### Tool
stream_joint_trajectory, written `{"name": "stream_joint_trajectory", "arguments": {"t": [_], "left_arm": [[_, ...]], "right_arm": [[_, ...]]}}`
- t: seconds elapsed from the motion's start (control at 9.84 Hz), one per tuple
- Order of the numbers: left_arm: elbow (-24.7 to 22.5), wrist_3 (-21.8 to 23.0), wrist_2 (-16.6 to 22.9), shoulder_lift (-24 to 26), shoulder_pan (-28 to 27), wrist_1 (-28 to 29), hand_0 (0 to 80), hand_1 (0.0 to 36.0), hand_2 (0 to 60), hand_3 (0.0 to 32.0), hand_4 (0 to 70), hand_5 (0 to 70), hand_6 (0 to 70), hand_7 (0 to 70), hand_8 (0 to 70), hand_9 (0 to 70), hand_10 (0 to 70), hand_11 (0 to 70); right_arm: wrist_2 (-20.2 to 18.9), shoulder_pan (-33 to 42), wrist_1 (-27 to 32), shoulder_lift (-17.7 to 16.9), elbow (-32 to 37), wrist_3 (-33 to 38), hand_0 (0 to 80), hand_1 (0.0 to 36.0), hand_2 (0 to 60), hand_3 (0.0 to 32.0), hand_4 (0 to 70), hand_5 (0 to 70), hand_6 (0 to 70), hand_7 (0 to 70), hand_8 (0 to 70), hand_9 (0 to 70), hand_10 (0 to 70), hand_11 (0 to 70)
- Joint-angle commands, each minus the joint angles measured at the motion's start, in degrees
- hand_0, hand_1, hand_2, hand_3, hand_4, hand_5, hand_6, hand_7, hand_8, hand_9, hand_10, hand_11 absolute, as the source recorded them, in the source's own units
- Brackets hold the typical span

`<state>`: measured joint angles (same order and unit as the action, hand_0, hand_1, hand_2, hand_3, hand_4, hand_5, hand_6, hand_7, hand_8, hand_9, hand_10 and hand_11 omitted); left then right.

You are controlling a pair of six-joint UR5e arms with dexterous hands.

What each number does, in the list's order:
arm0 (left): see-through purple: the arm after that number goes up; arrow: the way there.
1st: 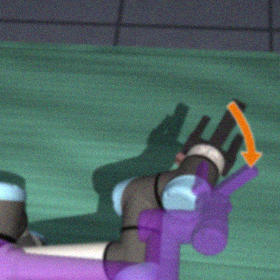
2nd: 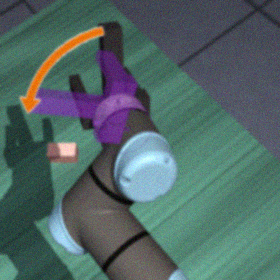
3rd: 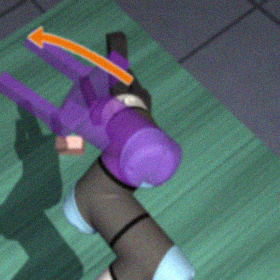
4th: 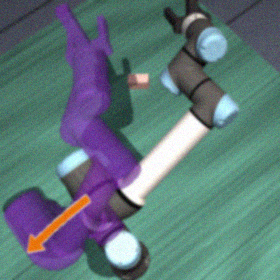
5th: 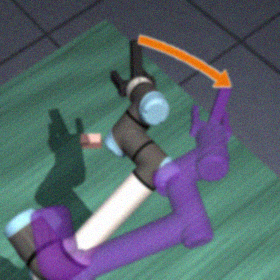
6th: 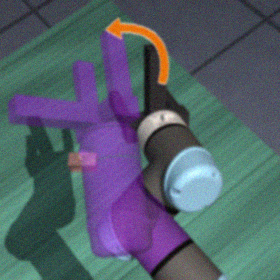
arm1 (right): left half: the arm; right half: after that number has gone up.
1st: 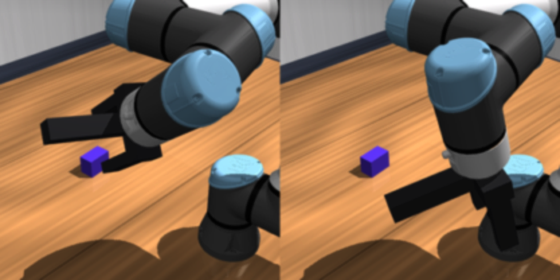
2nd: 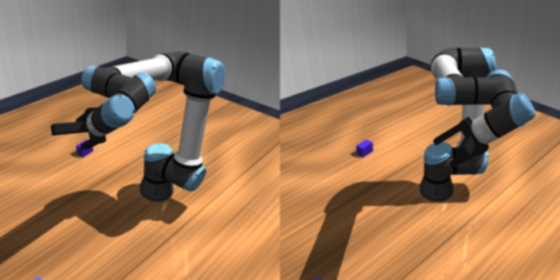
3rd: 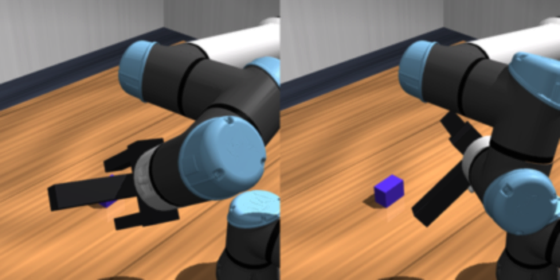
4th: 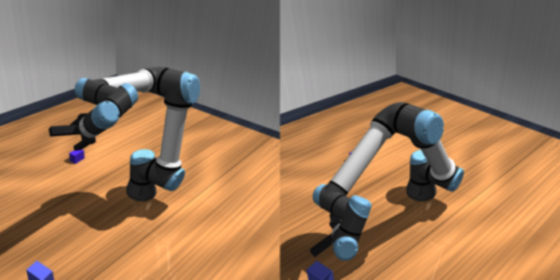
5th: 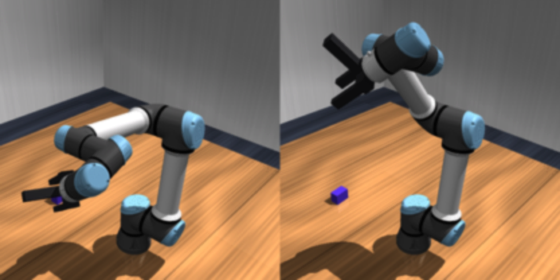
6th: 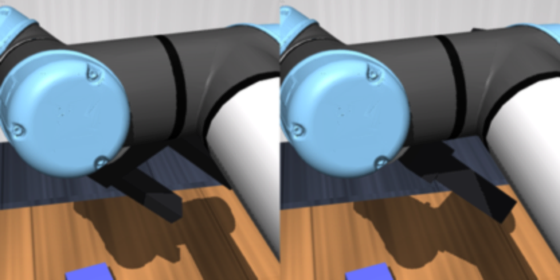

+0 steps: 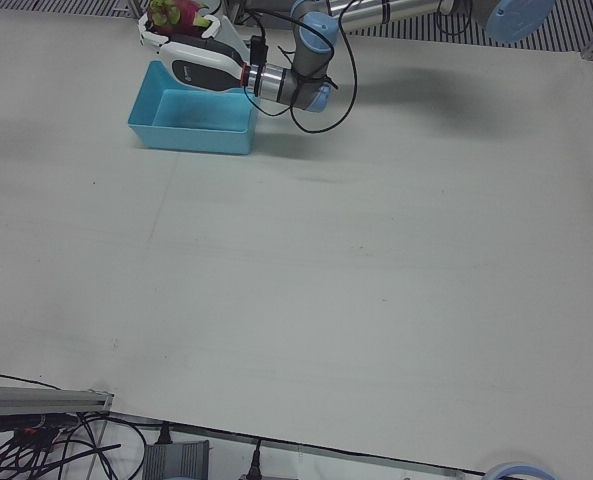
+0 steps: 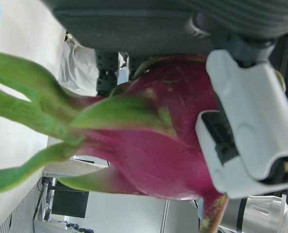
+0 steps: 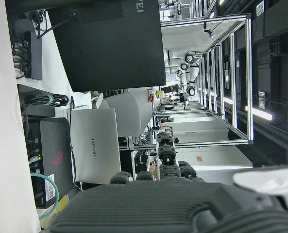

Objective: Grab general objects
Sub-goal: 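Carry the dragon fruit with the left hand toward the blue tray, then lower the dragon fruit over the blue tray with the left hand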

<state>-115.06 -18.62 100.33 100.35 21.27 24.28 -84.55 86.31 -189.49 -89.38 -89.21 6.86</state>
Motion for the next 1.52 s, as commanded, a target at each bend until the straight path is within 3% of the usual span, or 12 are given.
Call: {"name": "stream_joint_trajectory", "arguments": {"t": [0.0, 0.2, 0.3, 0.41, 0.51, 0.61, 0.81, 1.02, 1.22, 1.32, 1.42], "left_arm": [[-1.39, 0.07, 0.04, -0.33, 0.71, -0.29, 80.0, 36.0, 60.0, 0.0, 70.0, 70.0, 70.0, 70.0, 43.1, 51.3, 16.4, 26.2], [-2.71, 0.07, 0.13, -0.42, 0.71, 0.32, 80.0, 36.0, 60.0, 0.0, 70.0, 70.0, 66.5, 70.0, 24.7, 31.4, 11.5, 19.9], [-2.89, 0.07, 0.13, -0.42, 0.62, 0.50, 80.0, 36.0, 60.0, 0.0, 70.0, 70.0, 48.4, 60.7, 15.2, 20.3, 5.8, 12.4], [-2.98, 0.07, 0.13, -0.42, 0.62, 0.50, 80.0, 36.0, 60.0, 0.0, 43.8, 70.0, 28.1, 41.5, 7.6, 11.5, 0.3, 4.7], [-2.98, 0.07, 0.13, -0.42, 0.62, 0.50, 80.0, 36.0, 60.0, 0.0, 22.0, 70.0, 19.3, 31.6, 4.5, 7.7, 0.0, 0.5], [-2.98, 0.07, 0.13, -0.42, 0.62, 0.50, 80.0, 36.0, 60.0, 0.0, 3.4, 70.0, 15.0, 23.2, 2.8, 4.8, 0.0, 0.0], [-2.98, 0.07, 0.13, -0.33, 0.62, 0.50, 80.0, 36.0, 60.0, 0.0, 0.0, 70.0, 9.3, 11.9, 0.8, 0.9, 0.0, 0.0], [-2.98, -0.02, 0.13, -0.33, 0.71, 0.42, 80.0, 36.0, 60.0, 0.0, 0.0, 66.3, 4.1, 13.5, 0.0, 1.3, 0.0, 0.0], [-2.89, -0.19, 0.04, -0.42, 0.71, 0.33, 80.0, 36.0, 58.8, 0.0, 0.0, 44.9, 0.0, 16.4, 0.0, 1.8, 0.0, 0.0], [-2.80, -0.19, 0.04, -0.42, 0.71, 0.33, 63.7, 28.0, 12.8, 0.0, 0.0, 42.4, 0.0, 15.7, 0.0, 1.7, 0.0, 0.0], [-2.37, -0.28, 0.04, -0.42, 0.71, 0.41, 52.0, 5.6, 0.0, 0.0, 0.0, 70.0, 0.0, 15.0, 0.0, 1.6, 0.0, 0.0]], "right_arm": [[0.00, 0.00, 0.00, 0.00, 0.00, 0.09, 0.0, 0.0, 0.0, 0.0, 0.0, 0.0, 0.0, 0.0, 0.0, 0.0, 0.0, 0.0], [0.00, 0.00, 0.00, 0.00, 0.00, 0.00, 0.0, 0.0, 0.0, 0.0, 0.0, 0.0, 0.0, 0.0, 0.0, 0.0, 0.0, 0.0], [0.00, -0.09, 0.00, 0.00, 0.00, 0.00, 0.0, 0.0, 0.0, 0.0, 0.0, 0.0, 0.0, 0.0, 0.0, 0.0, 0.0, 0.0], [0.00, 0.00, 0.00, 0.00, 0.00, 0.00, 0.0, 0.0, 0.0, 0.0, 0.0, 0.0, 0.0, 0.0, 0.0, 0.0, 0.0, 0.0], [0.00, 0.00, 0.00, 0.00, 0.00, 0.00, 0.0, 0.0, 0.0, 0.0, 0.0, 0.0, 0.0, 0.0, 0.0, 0.0, 0.0, 0.0], [0.00, 0.00, 0.00, 0.00, 0.00, 0.00, 0.0, 0.0, 0.0, 0.0, 0.0, 0.0, 0.0, 0.0, 0.0, 0.0, 0.0, 0.0], [0.00, 0.00, 0.00, 0.00, 0.00, 0.00, 0.0, 0.0, 0.0, 0.0, 0.0, 0.0, 0.0, 0.0, 0.0, 0.0, 0.0, 0.0], [0.00, 0.00, 0.00, 0.00, 0.00, 0.00, 0.0, 0.0, 0.0, 0.0, 0.0, 0.0, 0.0, 0.0, 0.0, 0.0, 0.0, 0.0], [0.00, 0.00, 0.00, 0.00, 0.00, 0.00, 0.0, 0.0, 0.0, 0.0, 0.0, 0.0, 0.0, 0.0, 0.0, 0.0, 0.0, 0.0], [0.00, 0.00, 0.00, 0.00, 0.00, 0.00, 0.0, 0.0, 0.0, 0.0, 0.0, 0.0, 0.0, 0.0, 0.0, 0.0, 0.0, 0.0], [0.00, 0.00, 0.00, 0.00, 0.00, 0.00, 0.0, 0.0, 0.0, 0.0, 0.0, 0.0, 0.0, 0.0, 0.0, 0.0, 0.0, 0.0]]}}
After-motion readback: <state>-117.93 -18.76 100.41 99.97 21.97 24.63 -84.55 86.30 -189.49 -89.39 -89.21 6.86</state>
